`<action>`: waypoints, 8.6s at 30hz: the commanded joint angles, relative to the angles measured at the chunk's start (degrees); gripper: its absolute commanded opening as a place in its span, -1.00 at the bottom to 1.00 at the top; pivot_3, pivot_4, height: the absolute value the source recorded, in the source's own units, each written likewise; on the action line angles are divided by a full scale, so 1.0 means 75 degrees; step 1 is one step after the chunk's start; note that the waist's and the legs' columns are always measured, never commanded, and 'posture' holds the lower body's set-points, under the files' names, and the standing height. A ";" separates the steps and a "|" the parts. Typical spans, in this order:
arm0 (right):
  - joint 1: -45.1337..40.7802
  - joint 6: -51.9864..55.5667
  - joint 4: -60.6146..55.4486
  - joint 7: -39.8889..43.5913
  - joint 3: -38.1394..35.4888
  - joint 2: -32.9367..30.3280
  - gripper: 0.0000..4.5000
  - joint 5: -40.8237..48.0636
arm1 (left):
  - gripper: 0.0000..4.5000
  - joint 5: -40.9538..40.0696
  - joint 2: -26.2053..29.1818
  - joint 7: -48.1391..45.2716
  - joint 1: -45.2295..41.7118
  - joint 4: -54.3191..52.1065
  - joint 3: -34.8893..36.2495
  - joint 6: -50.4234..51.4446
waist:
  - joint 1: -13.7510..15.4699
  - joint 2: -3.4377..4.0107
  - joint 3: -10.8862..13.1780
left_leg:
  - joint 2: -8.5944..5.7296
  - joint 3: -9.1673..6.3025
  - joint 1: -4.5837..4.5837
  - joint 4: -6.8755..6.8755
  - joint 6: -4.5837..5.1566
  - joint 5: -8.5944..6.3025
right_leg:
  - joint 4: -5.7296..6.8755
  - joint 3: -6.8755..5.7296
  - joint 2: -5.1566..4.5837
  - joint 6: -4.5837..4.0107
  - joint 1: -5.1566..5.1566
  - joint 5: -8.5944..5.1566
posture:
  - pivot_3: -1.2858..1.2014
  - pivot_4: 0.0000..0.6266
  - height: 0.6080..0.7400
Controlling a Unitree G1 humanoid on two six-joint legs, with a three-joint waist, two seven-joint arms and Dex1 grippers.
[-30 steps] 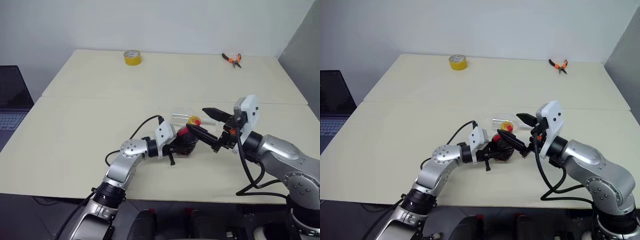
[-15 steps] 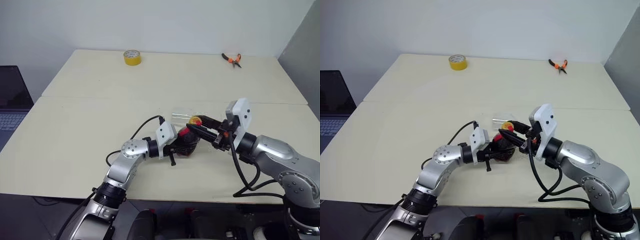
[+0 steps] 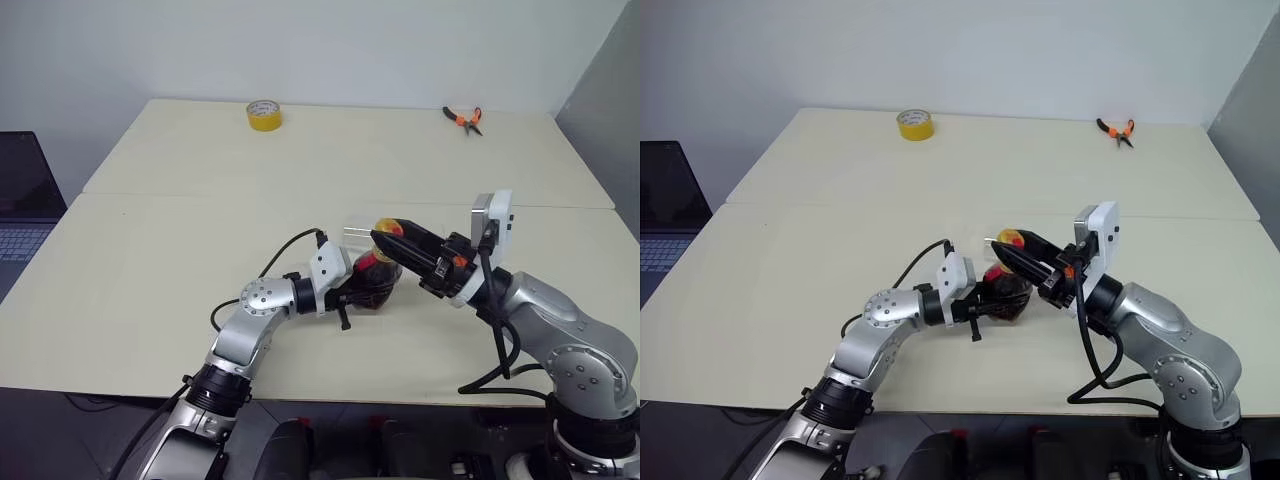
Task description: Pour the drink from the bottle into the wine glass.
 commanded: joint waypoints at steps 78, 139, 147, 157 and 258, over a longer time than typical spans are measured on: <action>0.0100 -0.2228 0.0378 0.2510 0.1414 -0.1254 1.00 -0.3891 | -0.72 0.0830 0.0291 0.5213 -0.2292 0.5270 0.3403 -0.2926 | 0.0016 -0.0004 0.0018 | -0.0005 0.0007 0.0000 0.0005 -0.0004 0.0001 | -0.0006 0.0000 -0.0008 0.0004 -0.0002 0.0003 | 0.03 -0.52 1.00; -0.0961 -0.3062 0.4431 -0.0356 0.4110 -0.0748 1.00 -1.3180 | 0.99 -0.0697 0.2083 0.0248 0.0694 -0.0923 0.1691 0.0094 | -0.0152 0.0004 0.0010 | -0.0002 0.0026 0.0022 0.0002 -0.0014 0.0006 | 0.0015 0.0023 -0.0005 0.0000 0.0000 0.0001 | 0.03 -0.52 1.00; -0.1657 -0.3380 0.5875 -0.0840 0.4128 -0.0242 0.59 -1.3509 | 1.00 -0.0520 0.1959 0.0121 0.0437 -0.0428 0.1663 -0.0173 | -0.0174 0.0004 0.0010 | 0.0000 0.0023 0.0026 0.0003 -0.0007 0.0003 | 0.0032 0.0021 -0.0002 -0.0001 -0.0004 0.0001 | 0.03 -0.52 1.00; -0.1907 -0.3535 0.6256 -0.1374 0.3832 0.0213 -0.85 -1.3574 | 1.00 -0.0559 0.1888 0.0153 0.0358 -0.0338 0.1734 -0.0103 | -0.0185 0.0004 0.0010 | 0.0001 0.0025 0.0025 0.0004 -0.0008 0.0003 | 0.0039 0.0026 -0.0003 -0.0001 -0.0007 0.0001 | 0.03 -0.52 1.00; 0.2829 -0.2670 -0.0868 0.2678 0.0308 -0.1039 0.99 -0.3116 | 1.00 -0.1303 0.1522 0.3621 0.2537 -0.2940 0.4025 0.1270 | -0.0155 0.0007 0.0018 | 0.0003 0.0002 0.0026 -0.0006 -0.0003 0.0000 | 0.0018 0.0005 -0.0007 -0.0006 0.0010 -0.0004 | 0.03 -0.52 1.00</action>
